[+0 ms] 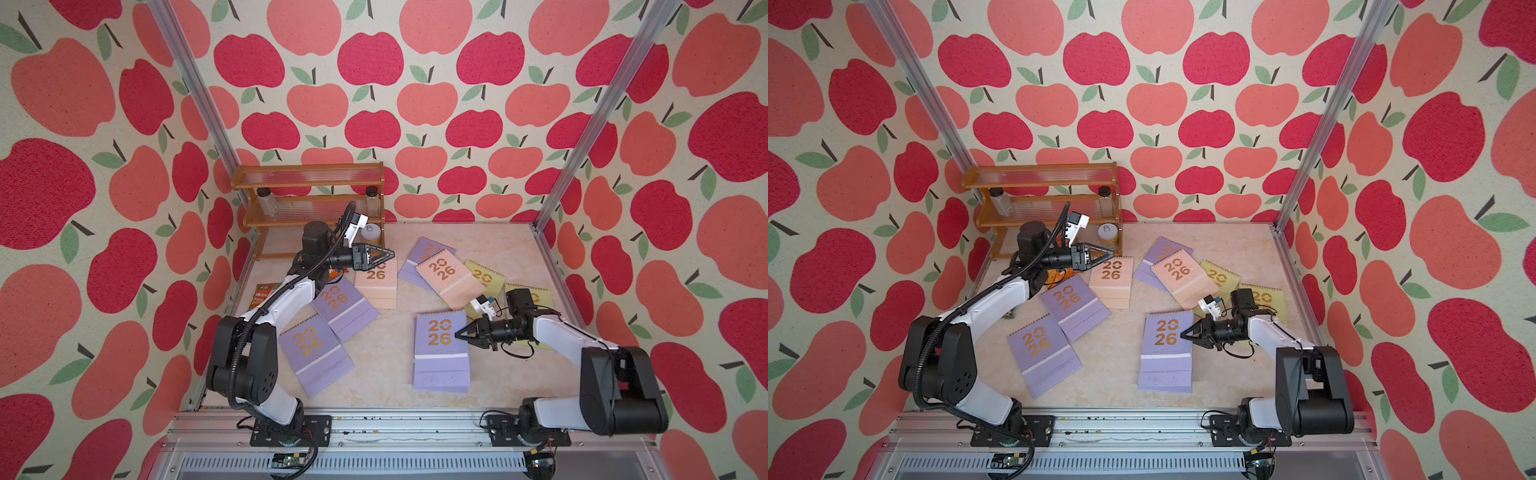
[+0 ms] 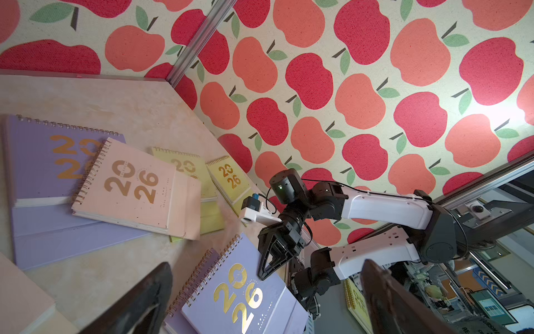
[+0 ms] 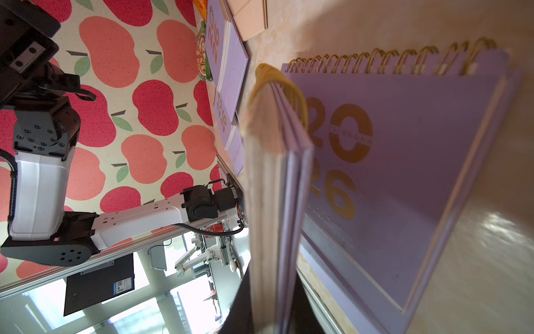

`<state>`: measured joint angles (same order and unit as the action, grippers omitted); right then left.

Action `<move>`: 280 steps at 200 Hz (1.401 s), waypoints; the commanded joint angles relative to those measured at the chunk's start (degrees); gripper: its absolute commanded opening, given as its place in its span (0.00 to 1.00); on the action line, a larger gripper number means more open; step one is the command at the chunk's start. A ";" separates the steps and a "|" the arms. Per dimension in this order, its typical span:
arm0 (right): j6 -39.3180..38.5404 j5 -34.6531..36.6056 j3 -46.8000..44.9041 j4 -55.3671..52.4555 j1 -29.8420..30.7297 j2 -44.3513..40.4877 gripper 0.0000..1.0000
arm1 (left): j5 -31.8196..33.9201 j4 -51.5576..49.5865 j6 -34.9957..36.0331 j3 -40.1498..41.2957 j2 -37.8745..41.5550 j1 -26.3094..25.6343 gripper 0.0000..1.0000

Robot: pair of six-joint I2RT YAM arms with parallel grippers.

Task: Stack the calendars
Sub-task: Place the calendar at the calendar.

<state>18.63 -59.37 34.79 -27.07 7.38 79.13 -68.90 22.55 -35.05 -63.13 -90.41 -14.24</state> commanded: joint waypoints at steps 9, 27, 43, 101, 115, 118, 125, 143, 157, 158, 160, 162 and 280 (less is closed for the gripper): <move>-0.54 -1.49 -1.02 2.66 0.18 1.48 0.00 | -0.62 0.87 0.47 0.02 0.28 -0.46 0.99; -0.20 -0.91 -1.04 3.59 0.65 2.29 0.00 | -0.62 0.84 0.34 -0.08 -0.04 -0.61 1.00; -0.07 -0.31 -0.73 4.21 1.18 3.16 0.00 | -0.62 0.86 0.37 -0.20 -0.29 -0.62 0.99; 1.28 0.87 -0.17 7.43 2.99 6.62 0.00 | -0.62 0.31 0.43 -0.71 -0.59 -0.76 0.99; 0.58 1.53 0.13 6.51 2.99 6.99 0.00 | -0.62 0.24 0.63 -0.71 -0.64 -0.73 0.99; 0.35 1.81 0.22 6.20 2.99 7.10 0.00 | -0.54 0.22 0.61 -0.73 -0.69 -0.74 1.00; -0.26 2.55 0.45 5.27 2.99 7.17 0.00 | -0.60 0.24 0.60 -0.72 -0.74 -0.72 0.99; -0.97 3.83 0.65 4.21 2.91 7.28 0.00 | -0.62 0.22 0.56 -0.86 -1.12 -0.75 1.00; -0.69 4.52 0.56 4.09 2.82 7.35 0.02 | -0.62 0.31 0.59 -0.97 -1.40 -0.78 0.99; -0.65 4.66 0.55 4.07 2.82 7.35 0.02 | -0.62 0.31 0.55 -1.04 -1.37 -0.79 0.99; -0.60 4.80 0.61 4.00 2.82 7.40 0.02 | -0.62 0.31 0.52 -1.03 -1.42 -0.72 1.00; -0.61 4.93 0.63 3.92 2.82 7.30 0.02 | -0.62 0.31 0.58 -1.03 -1.45 -0.71 0.99; -1.49 12.03 1.34 0.84 2.82 7.49 0.18 | -0.88 0.09 0.42 -1.47 -2.02 -0.73 0.99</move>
<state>17.34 -54.50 35.73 -22.59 10.13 86.21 -68.90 22.48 -35.07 -63.18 -91.90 -14.79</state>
